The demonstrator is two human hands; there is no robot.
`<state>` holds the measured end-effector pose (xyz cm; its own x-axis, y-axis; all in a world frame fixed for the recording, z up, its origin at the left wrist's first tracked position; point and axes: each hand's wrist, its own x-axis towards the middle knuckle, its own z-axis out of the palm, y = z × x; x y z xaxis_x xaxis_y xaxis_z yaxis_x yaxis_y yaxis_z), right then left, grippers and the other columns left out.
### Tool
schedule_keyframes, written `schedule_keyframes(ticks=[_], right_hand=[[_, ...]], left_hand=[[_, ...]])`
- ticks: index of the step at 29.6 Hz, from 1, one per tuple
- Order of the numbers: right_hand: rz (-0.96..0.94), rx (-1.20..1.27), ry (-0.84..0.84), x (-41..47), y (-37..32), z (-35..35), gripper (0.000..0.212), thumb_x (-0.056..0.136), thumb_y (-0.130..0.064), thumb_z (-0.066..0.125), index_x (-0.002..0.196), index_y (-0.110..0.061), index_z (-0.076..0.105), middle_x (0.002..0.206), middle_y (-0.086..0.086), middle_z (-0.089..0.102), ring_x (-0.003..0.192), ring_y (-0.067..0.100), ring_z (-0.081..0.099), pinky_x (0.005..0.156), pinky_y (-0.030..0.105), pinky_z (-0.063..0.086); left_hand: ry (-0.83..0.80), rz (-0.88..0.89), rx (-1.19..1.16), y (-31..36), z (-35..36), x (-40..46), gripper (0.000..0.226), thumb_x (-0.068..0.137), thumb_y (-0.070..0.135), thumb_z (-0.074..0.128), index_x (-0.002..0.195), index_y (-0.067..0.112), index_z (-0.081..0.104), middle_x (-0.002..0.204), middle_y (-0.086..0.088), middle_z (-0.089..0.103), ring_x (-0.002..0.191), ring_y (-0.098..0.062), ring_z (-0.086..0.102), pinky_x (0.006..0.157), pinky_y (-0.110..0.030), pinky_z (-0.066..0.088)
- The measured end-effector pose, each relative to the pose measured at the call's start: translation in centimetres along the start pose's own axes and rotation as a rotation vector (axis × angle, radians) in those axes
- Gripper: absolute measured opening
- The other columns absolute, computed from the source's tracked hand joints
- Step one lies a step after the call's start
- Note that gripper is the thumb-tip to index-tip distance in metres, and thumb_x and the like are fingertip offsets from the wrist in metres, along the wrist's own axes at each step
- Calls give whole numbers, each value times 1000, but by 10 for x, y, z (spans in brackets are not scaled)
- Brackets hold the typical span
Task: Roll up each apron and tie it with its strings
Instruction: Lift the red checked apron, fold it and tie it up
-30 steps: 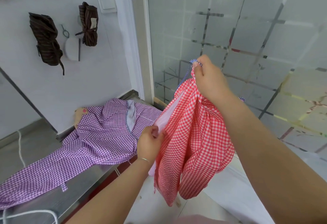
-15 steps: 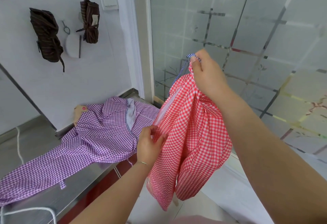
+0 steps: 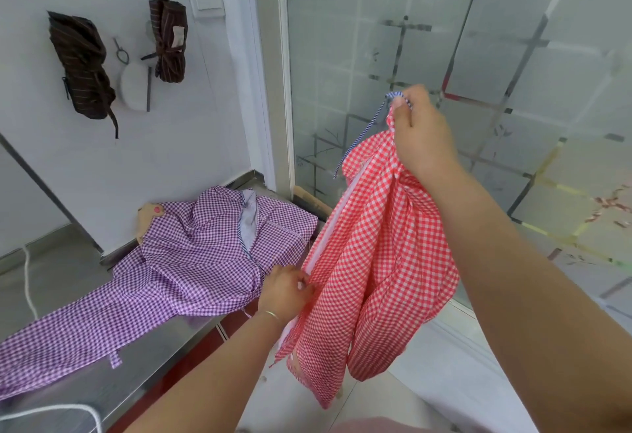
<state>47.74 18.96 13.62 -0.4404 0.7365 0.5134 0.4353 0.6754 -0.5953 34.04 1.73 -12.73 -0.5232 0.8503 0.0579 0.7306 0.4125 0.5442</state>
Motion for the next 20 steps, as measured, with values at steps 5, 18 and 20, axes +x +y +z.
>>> schedule_keyframes(ticks=[5, 18, 20], right_hand=[[112, -95, 59, 18, 46, -5, 32, 105, -32, 29, 116, -7, 46, 92, 16, 60, 90, 36, 57, 66, 35, 34], [375, -252, -57, -12, 139, 27, 31, 104, -26, 30, 119, -2, 44, 105, 33, 61, 98, 47, 57, 70, 40, 34], [415, -253, -84, -22, 151, 36, 30, 104, -25, 31, 119, -2, 44, 105, 33, 61, 99, 47, 58, 70, 40, 32]], left_hand=[[-129, 16, -33, -16, -23, -3, 26, 85, 38, 70, 80, 13, 75, 70, 13, 54, 70, -9, 52, 69, -25, 41], [-23, -219, -417, -54, -101, -6, 13, 80, 4, 73, 92, 9, 72, 82, 1, 71, 78, -12, 64, 70, -10, 47], [56, -277, -475, -58, -105, -7, 21, 80, 5, 74, 97, 13, 64, 82, -10, 67, 78, -20, 62, 74, -22, 52]])
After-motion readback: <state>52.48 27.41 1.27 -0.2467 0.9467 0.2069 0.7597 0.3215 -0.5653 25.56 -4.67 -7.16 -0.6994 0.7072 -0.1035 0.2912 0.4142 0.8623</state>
